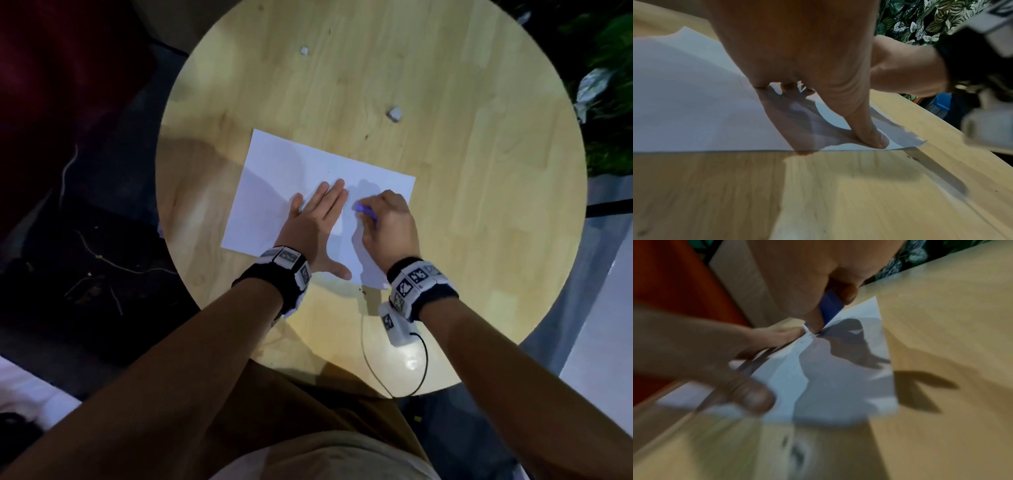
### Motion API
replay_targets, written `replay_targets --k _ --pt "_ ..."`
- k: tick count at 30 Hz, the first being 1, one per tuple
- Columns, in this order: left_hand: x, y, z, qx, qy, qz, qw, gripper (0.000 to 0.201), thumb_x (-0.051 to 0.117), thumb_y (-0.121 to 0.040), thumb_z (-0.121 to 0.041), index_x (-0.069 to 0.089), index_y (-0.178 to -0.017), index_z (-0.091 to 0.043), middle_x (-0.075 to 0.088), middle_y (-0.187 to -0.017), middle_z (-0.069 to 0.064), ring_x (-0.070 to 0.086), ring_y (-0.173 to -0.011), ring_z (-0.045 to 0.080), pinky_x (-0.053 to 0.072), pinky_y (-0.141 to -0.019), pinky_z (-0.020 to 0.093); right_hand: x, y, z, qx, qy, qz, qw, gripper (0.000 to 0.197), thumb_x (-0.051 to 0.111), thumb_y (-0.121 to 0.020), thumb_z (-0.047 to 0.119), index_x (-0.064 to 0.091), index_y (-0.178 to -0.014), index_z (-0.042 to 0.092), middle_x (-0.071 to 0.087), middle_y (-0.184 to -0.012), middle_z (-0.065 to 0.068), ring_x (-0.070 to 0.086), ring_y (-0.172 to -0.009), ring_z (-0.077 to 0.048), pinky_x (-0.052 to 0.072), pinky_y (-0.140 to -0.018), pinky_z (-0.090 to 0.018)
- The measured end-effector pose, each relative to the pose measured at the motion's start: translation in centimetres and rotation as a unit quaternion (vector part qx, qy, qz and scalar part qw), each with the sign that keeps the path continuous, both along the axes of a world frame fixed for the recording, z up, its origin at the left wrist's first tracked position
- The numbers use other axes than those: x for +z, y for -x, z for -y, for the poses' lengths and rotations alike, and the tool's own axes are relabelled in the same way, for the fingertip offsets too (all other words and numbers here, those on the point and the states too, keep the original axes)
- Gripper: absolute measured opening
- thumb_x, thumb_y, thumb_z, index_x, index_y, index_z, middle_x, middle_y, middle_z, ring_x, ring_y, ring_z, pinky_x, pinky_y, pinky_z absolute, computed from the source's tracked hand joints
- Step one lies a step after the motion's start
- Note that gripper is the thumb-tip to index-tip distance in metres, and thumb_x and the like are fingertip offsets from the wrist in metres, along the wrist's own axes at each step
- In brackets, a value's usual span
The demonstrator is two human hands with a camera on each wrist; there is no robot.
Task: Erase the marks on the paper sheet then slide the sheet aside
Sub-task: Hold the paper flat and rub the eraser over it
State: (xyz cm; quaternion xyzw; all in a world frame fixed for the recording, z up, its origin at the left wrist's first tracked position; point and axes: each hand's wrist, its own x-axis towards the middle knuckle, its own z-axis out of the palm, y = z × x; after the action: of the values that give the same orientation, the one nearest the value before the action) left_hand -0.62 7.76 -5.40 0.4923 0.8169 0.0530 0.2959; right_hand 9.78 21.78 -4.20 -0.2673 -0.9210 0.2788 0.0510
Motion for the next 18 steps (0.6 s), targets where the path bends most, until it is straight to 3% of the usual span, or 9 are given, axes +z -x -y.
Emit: replay_targets --k 4,10,15,18 --pt "0.0 0.1 0.0 0.001 -0.014 -0.011 1.0 0.149 0.076 -0.051 -0.082 0.005 -0.162 -0.012 -0.006 -0.169 0.001 -0.004 -0.156 0.02 0.009 -0.119 0.054 1.3 -3.3 2.7 0.117 0.049 0.042 0.991 0.017 0.06 -0.087 0.012 0.07 -0.101 0.012 0.062 -0.096 -0.008 0.054 -0.093 -0.028 0.051 -0.072 -0.038" --pt "0.1 0.1 -0.1 -0.005 0.008 -0.013 1.0 0.152 0.077 -0.051 -0.082 0.0 -0.162 -0.013 -0.009 -0.169 -0.001 -0.007 -0.156 0.019 0.009 -0.121 0.052 -0.4 1.7 -1.2 0.013 0.009 0.019 1.0 0.015 0.062 -0.086 0.013 0.071 -0.098 0.011 0.062 -0.093 -0.009 0.055 -0.094 -0.028 0.044 -0.078 -0.028" --pt "0.0 0.1 -0.1 -0.002 0.007 -0.012 1.0 0.151 0.075 -0.052 -0.084 -0.001 -0.162 -0.013 -0.011 -0.169 0.0 -0.008 -0.156 0.019 0.009 -0.122 0.053 1.3 -3.0 2.3 0.122 0.052 0.047 0.99 0.017 0.061 -0.087 0.013 0.07 -0.101 0.011 0.06 -0.093 -0.006 0.053 -0.09 -0.028 0.05 -0.069 -0.038" --pt "0.1 0.2 -0.1 -0.003 0.012 -0.013 1.0 0.151 0.076 -0.052 -0.082 -0.002 -0.162 -0.014 -0.011 -0.169 -0.001 -0.008 -0.156 0.019 0.008 -0.122 0.052 0.8 0.2 -0.4 0.086 0.009 0.043 0.995 0.014 0.061 -0.087 0.012 0.071 -0.096 0.01 0.062 -0.089 -0.009 0.055 -0.09 -0.031 0.052 -0.067 -0.041"
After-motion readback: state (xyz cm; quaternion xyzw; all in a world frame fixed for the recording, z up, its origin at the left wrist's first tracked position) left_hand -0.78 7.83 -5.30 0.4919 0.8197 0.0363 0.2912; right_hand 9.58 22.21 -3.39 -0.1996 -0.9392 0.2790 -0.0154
